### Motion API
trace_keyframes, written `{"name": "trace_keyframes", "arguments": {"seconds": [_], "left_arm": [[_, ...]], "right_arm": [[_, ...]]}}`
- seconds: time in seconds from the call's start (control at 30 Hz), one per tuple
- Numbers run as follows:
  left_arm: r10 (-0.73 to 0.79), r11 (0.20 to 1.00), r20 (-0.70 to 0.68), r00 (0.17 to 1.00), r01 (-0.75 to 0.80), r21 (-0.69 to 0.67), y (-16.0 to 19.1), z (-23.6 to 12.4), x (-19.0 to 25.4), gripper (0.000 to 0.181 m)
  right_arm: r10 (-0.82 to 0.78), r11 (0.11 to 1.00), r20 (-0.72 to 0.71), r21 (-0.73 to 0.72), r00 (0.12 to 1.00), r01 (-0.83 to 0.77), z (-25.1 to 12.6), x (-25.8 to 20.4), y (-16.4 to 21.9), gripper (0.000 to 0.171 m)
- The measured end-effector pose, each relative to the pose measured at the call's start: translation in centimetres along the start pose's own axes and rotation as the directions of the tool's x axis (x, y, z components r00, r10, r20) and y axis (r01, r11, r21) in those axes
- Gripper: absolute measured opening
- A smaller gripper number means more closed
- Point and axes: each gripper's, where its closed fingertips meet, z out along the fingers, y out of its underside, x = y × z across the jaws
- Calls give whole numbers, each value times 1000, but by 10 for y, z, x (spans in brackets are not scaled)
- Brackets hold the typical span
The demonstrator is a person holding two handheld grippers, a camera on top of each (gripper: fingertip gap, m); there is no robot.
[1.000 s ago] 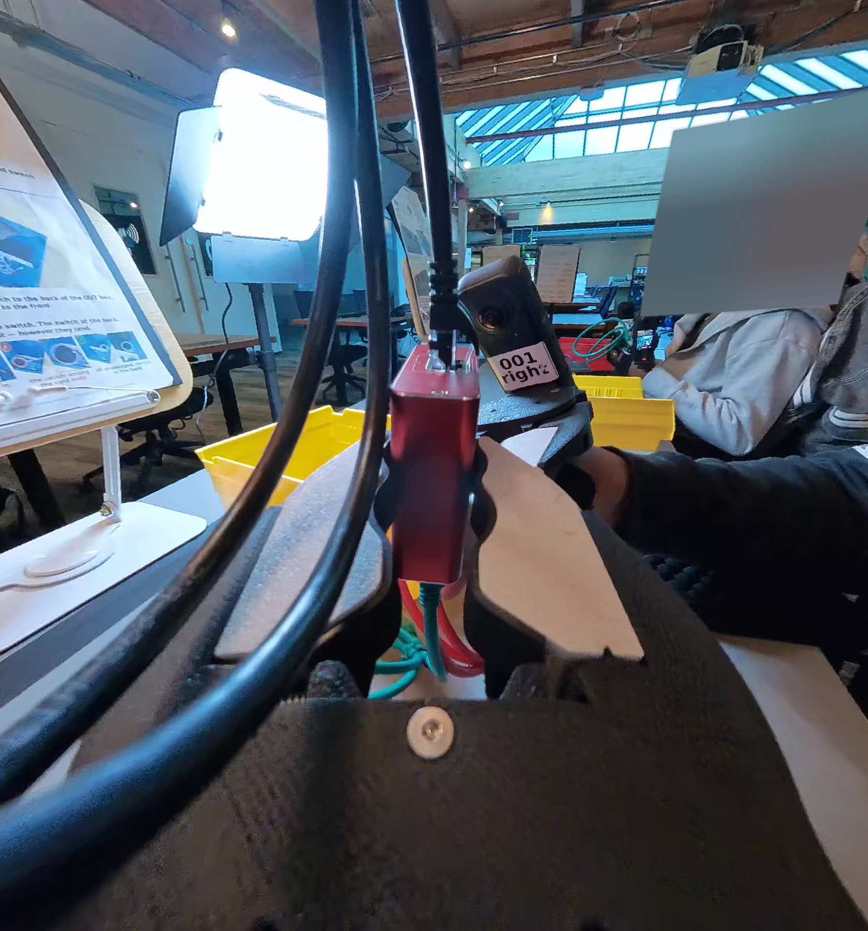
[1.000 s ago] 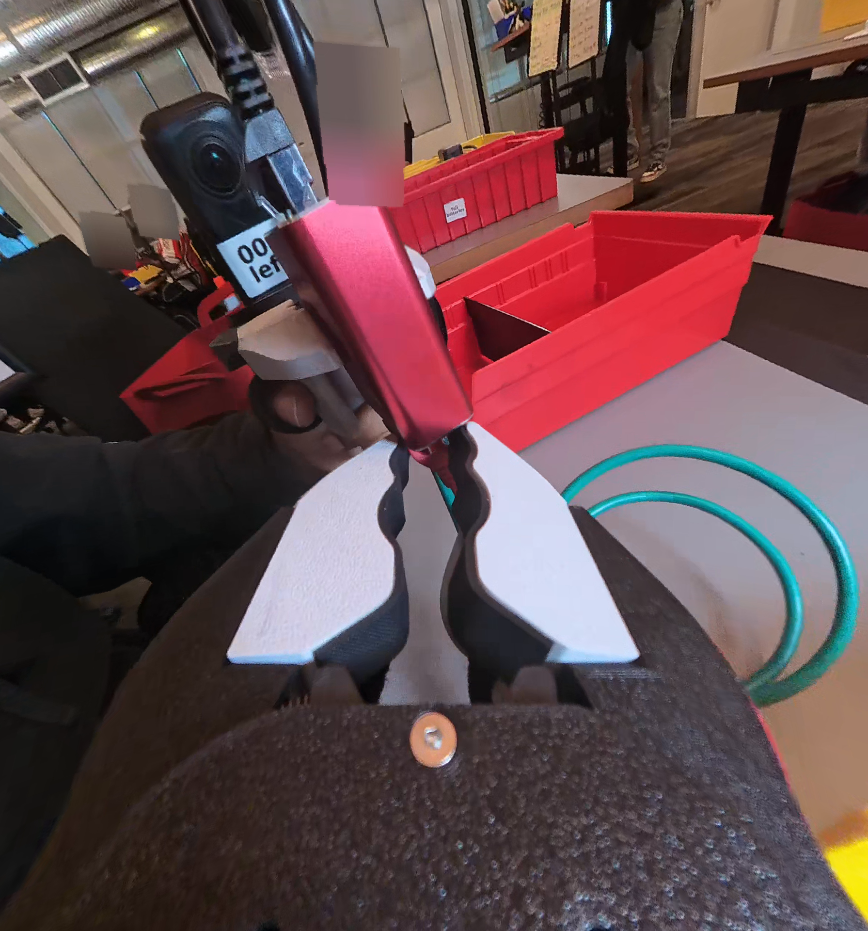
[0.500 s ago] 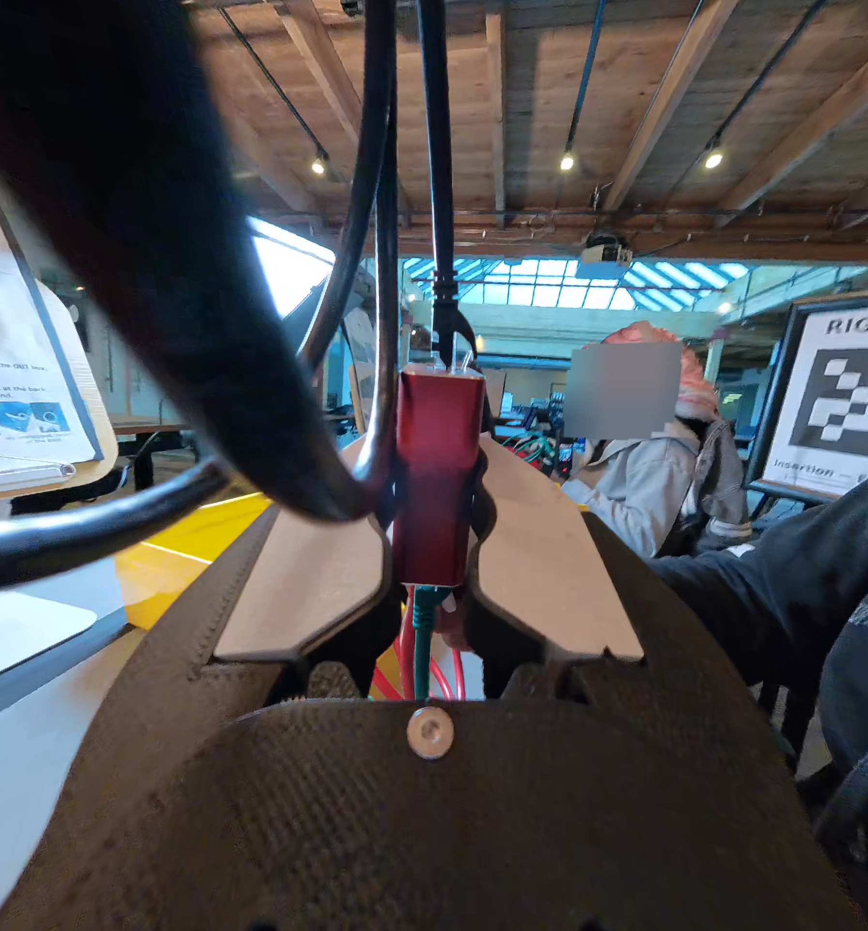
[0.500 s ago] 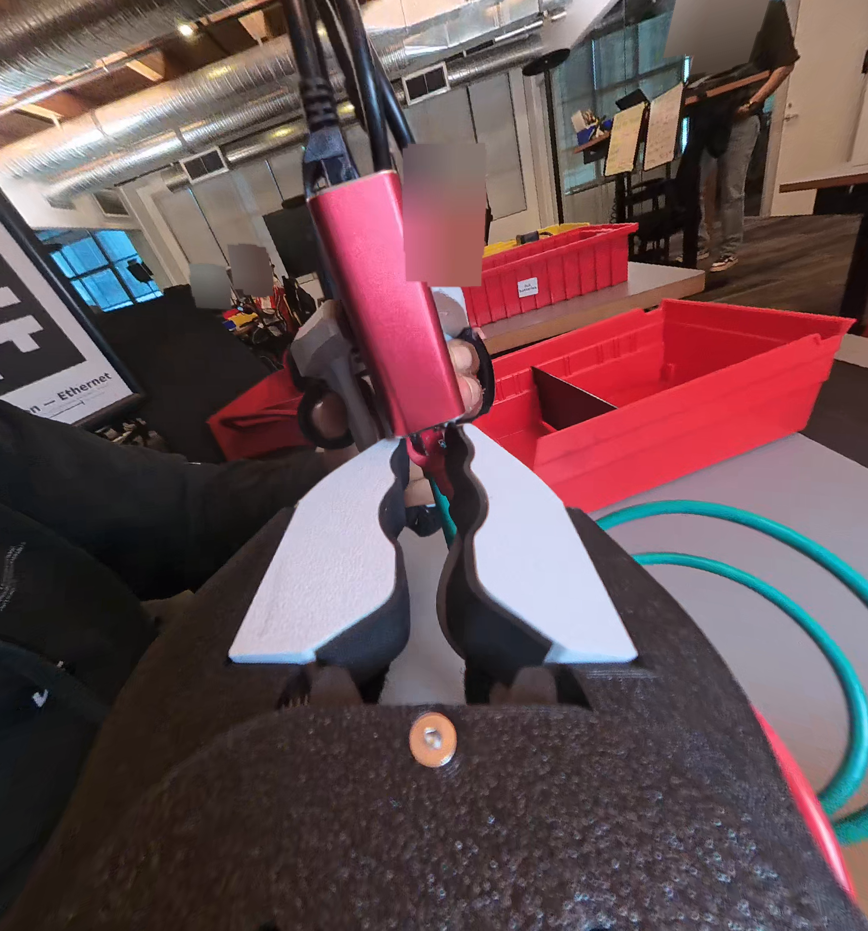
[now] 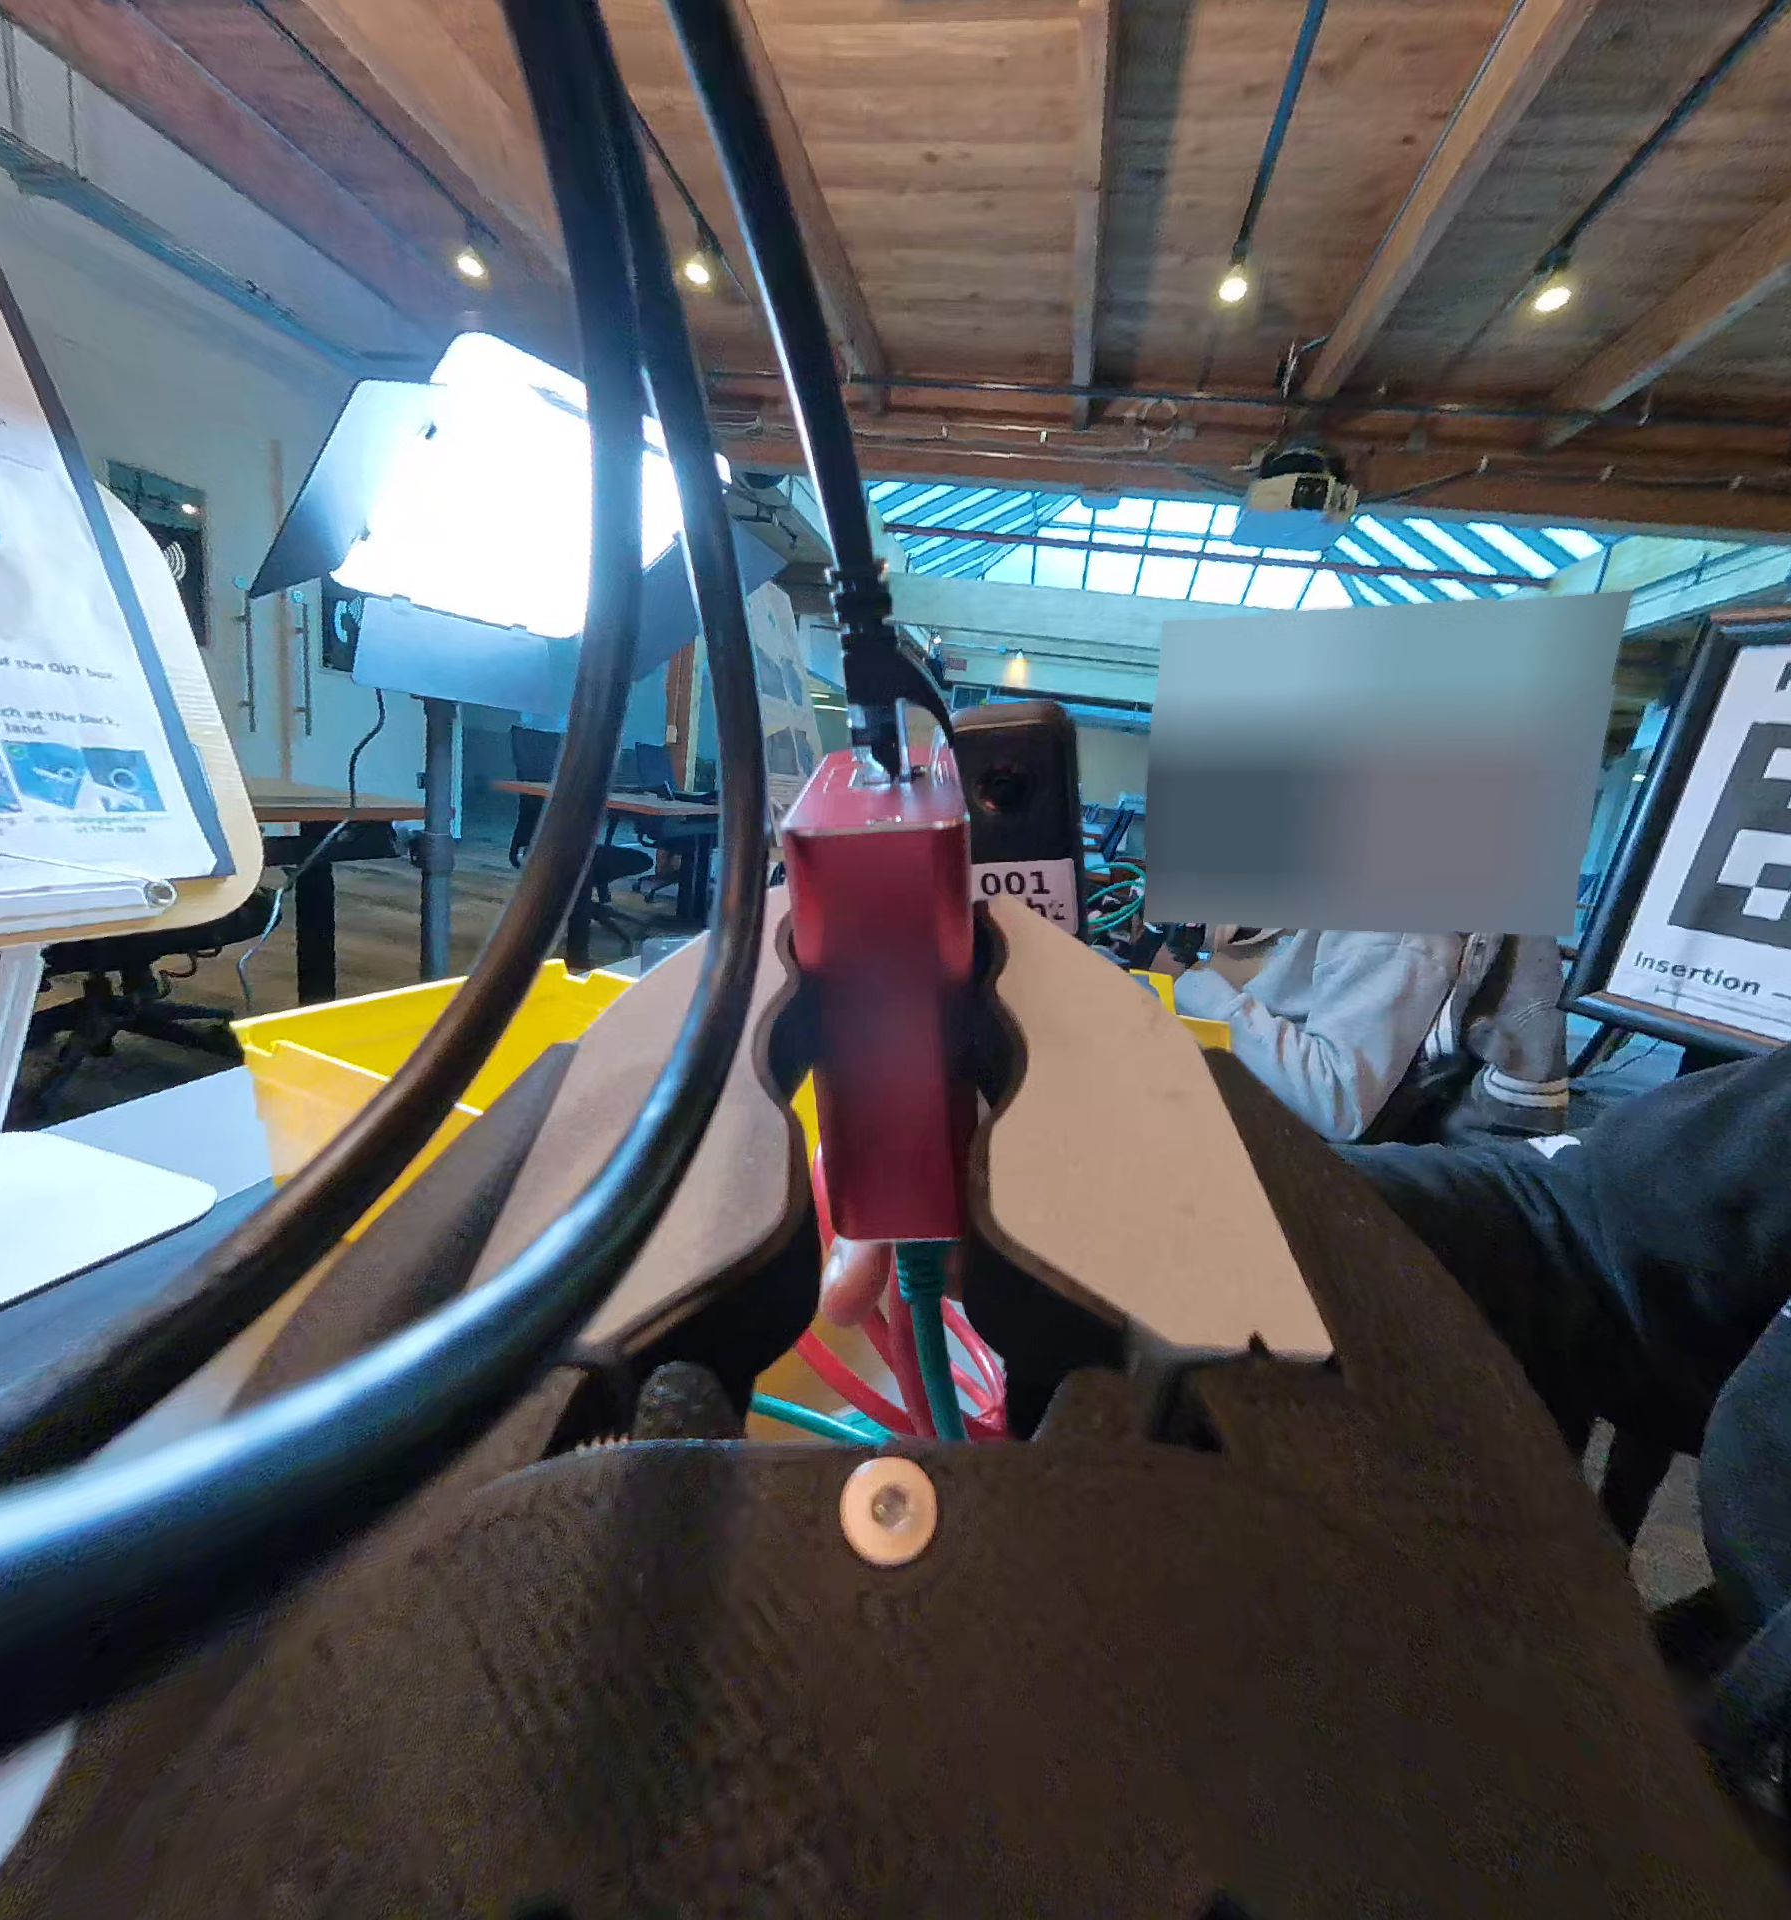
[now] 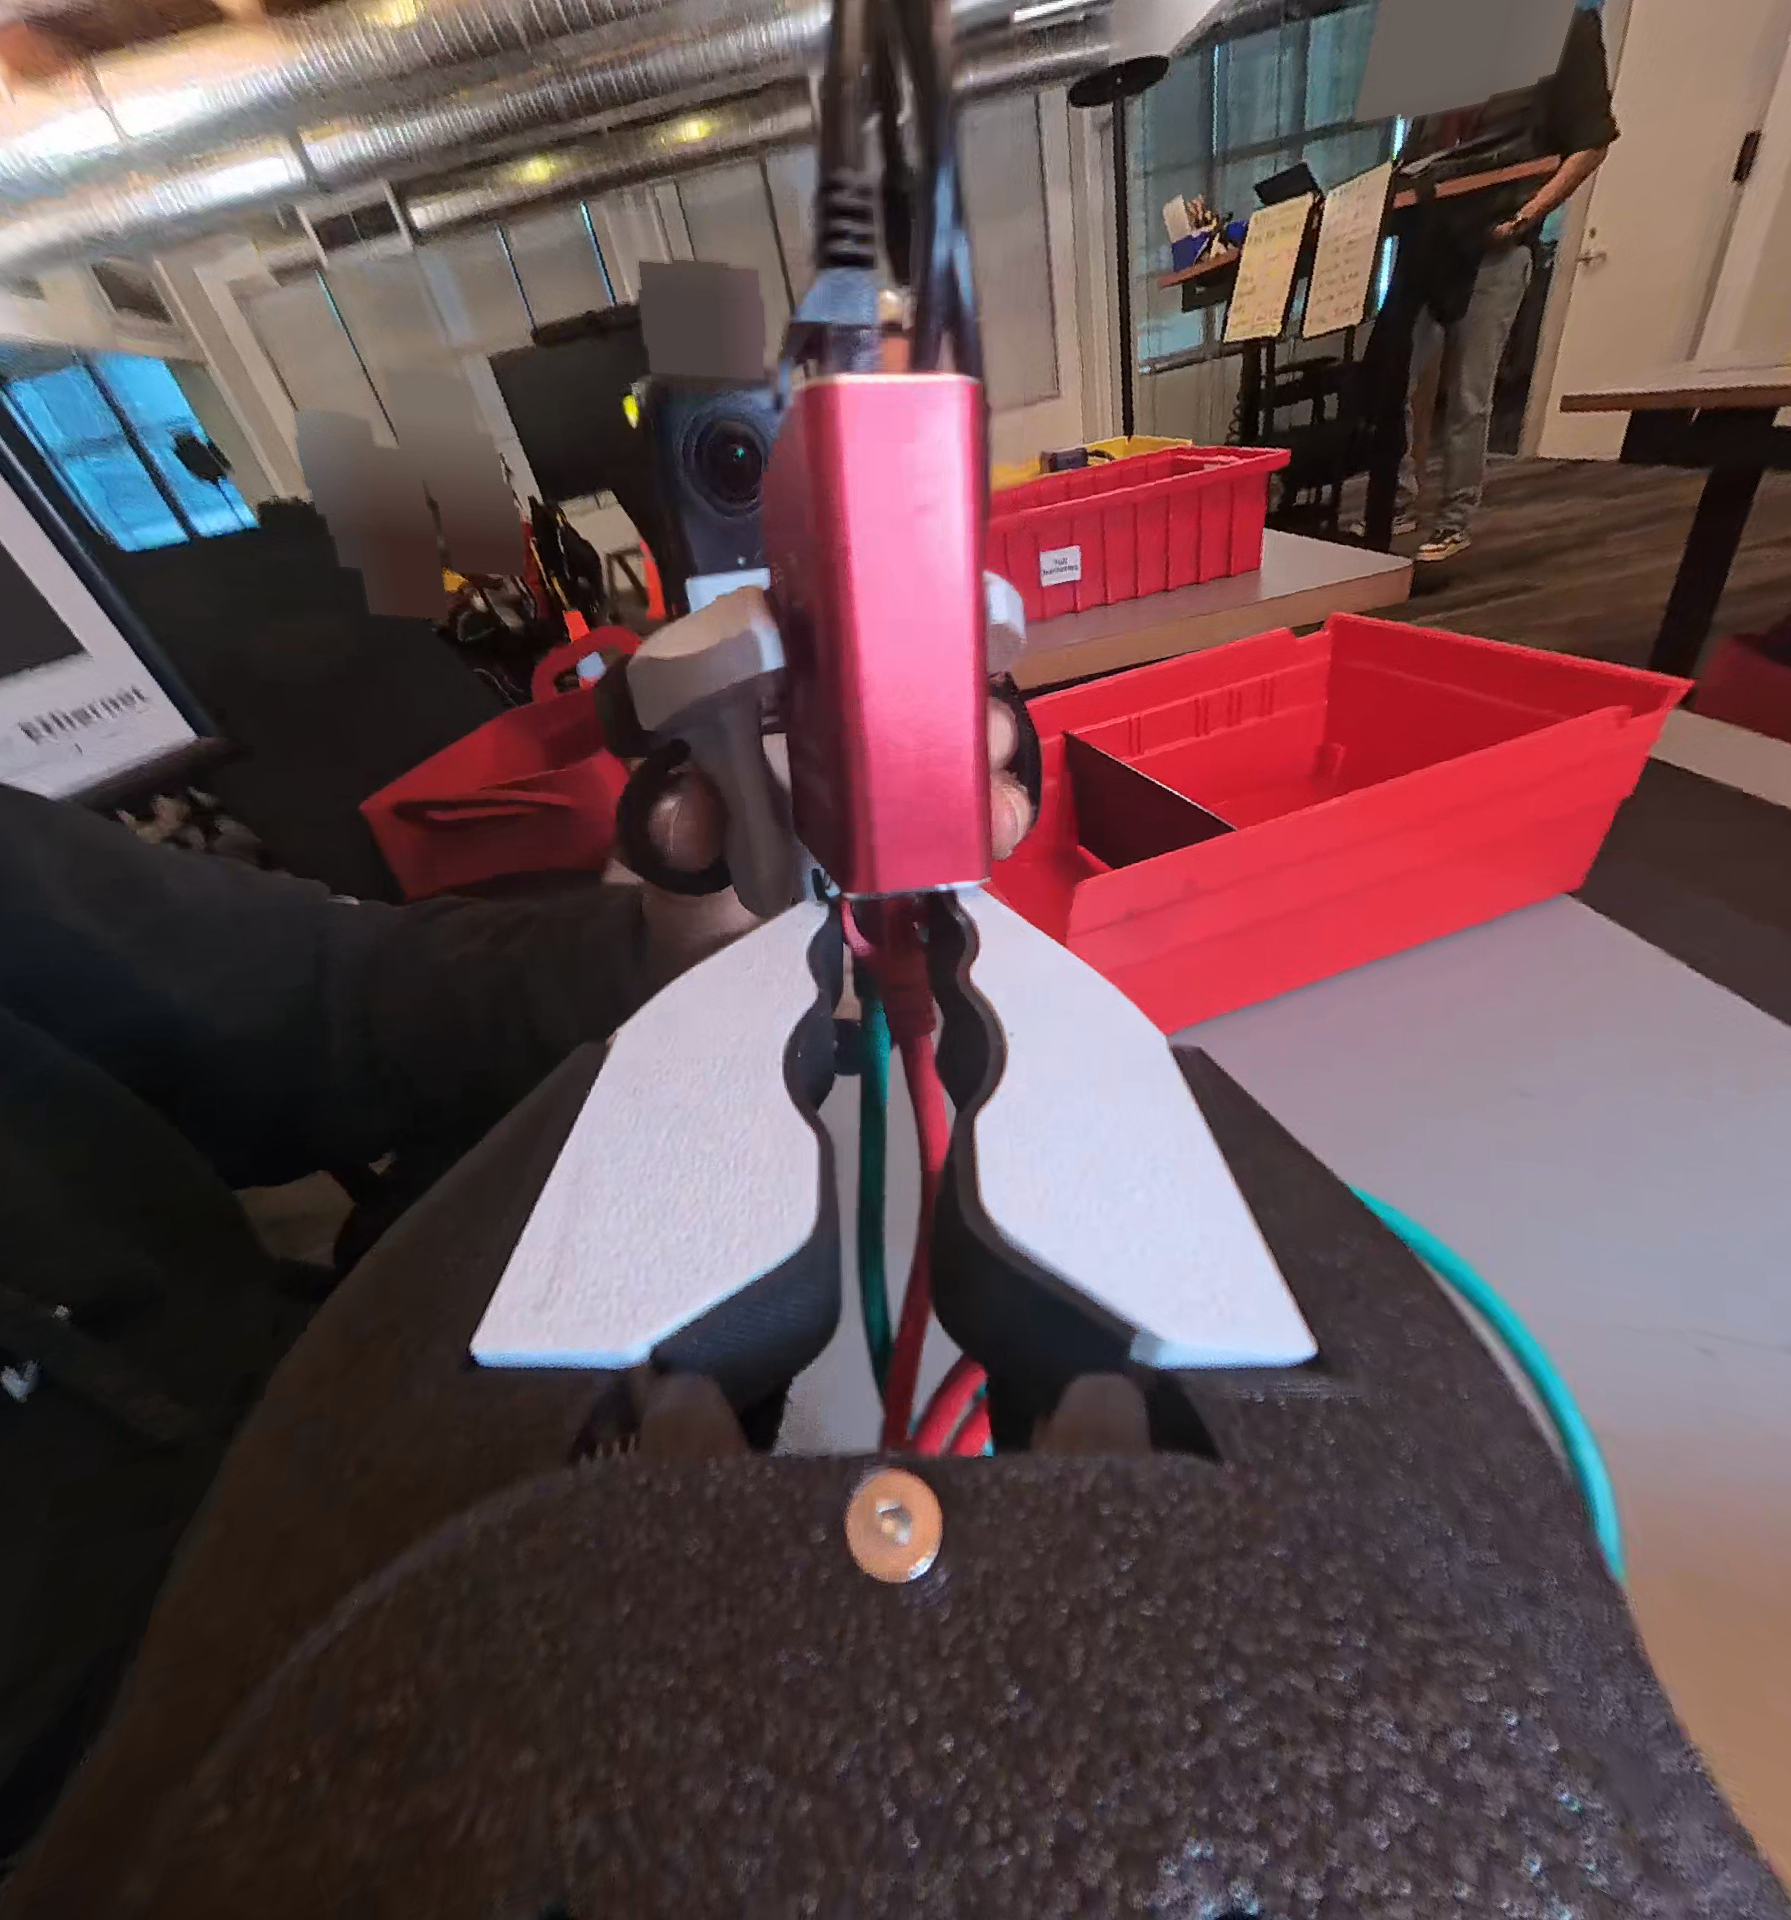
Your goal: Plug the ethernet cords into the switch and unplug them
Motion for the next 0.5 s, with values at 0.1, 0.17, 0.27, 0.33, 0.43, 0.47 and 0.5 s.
{"name": "trace_keyframes", "arguments": {"seconds": [0.1,0.17,0.27,0.33,0.43,0.47,0.5], "left_arm": [[-2,998,-4,1000,2,67,-8,-3,3,28],[6,996,-7,1000,-5,88,-12,-4,4,28],[73,994,19,997,-75,83,-14,-5,6,28],[103,992,37,994,-106,68,-14,-6,5,27],[158,982,-9,987,-156,109,-24,-8,17,28],[138,977,-129,982,-114,179,-42,-10,41,27],[222,966,-127,967,-201,159,-50,-8,53,29]], "right_arm": [[89,993,9,79,996,-90,2,0,-9,15],[98,990,-7,99,995,-97,4,1,-12,14],[84,992,4,96,996,-84,7,2,-13,14],[72,994,14,81,997,-73,8,4,-11,14],[55,998,-119,-23,991,-58,9,25,7,14],[87,994,-161,-50,983,-96,5,37,20,14],[193,981,-69,3,979,-194,1,30,19,13]]}}
